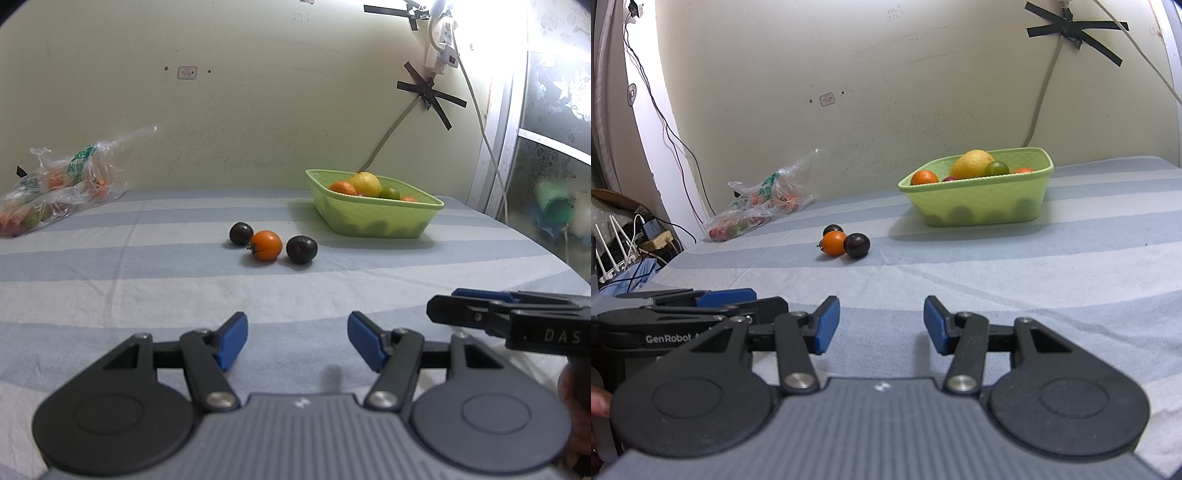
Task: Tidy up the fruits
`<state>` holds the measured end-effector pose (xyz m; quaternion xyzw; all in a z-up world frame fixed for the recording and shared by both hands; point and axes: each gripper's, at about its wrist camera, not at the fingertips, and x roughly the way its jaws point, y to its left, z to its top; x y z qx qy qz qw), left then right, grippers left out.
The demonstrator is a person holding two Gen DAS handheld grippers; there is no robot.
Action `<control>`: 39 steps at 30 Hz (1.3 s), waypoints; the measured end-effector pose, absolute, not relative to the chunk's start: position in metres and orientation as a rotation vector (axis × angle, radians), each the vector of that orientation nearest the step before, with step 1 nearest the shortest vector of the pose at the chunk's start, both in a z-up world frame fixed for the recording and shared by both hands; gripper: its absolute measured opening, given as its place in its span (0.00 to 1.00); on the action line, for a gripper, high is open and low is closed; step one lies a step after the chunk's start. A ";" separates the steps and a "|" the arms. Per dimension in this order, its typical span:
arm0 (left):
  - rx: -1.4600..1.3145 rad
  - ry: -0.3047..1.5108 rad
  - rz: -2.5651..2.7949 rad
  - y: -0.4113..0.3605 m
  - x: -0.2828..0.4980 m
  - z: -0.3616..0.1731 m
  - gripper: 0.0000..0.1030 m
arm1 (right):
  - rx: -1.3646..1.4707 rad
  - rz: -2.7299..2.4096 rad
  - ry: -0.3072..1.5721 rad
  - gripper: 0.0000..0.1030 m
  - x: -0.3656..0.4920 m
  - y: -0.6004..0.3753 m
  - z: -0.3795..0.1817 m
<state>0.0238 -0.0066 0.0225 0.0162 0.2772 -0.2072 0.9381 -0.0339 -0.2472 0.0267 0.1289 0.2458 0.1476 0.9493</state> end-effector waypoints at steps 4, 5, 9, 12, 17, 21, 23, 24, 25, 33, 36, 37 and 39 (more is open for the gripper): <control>0.029 0.564 -0.426 -0.006 0.023 0.023 0.60 | 0.262 0.301 0.501 0.51 -0.034 -0.247 0.027; 0.027 0.564 -0.426 -0.006 0.024 0.023 0.60 | 0.262 0.301 0.500 0.51 -0.034 -0.247 0.027; 0.025 0.564 -0.429 -0.004 0.023 0.022 0.60 | 0.262 0.301 0.500 0.51 -0.034 -0.247 0.027; 0.024 0.564 -0.428 -0.005 0.024 0.022 0.60 | 0.261 0.301 0.500 0.51 -0.034 -0.247 0.027; 0.024 0.564 -0.428 -0.004 0.023 0.021 0.60 | 0.261 0.301 0.501 0.51 -0.034 -0.247 0.027; 0.023 0.566 -0.430 -0.005 0.024 0.021 0.60 | 0.260 0.303 0.503 0.51 -0.033 -0.247 0.026; 0.021 0.566 -0.431 -0.005 0.024 0.021 0.60 | 0.260 0.303 0.503 0.51 -0.033 -0.247 0.026; 0.021 0.567 -0.432 -0.005 0.024 0.021 0.60 | 0.259 0.303 0.503 0.51 -0.033 -0.248 0.026; 0.020 0.567 -0.432 -0.005 0.025 0.021 0.60 | 0.260 0.303 0.503 0.51 -0.033 -0.247 0.026; 0.017 0.569 -0.434 -0.004 0.024 0.021 0.60 | 0.260 0.302 0.503 0.51 -0.033 -0.247 0.026; 0.016 0.569 -0.434 -0.005 0.025 0.021 0.60 | 0.259 0.302 0.503 0.51 -0.033 -0.247 0.026; 0.017 0.569 -0.433 -0.004 0.025 0.021 0.60 | 0.259 0.302 0.503 0.51 -0.033 -0.246 0.026; 0.016 0.569 -0.433 -0.004 0.025 0.020 0.60 | 0.259 0.302 0.504 0.51 -0.033 -0.246 0.026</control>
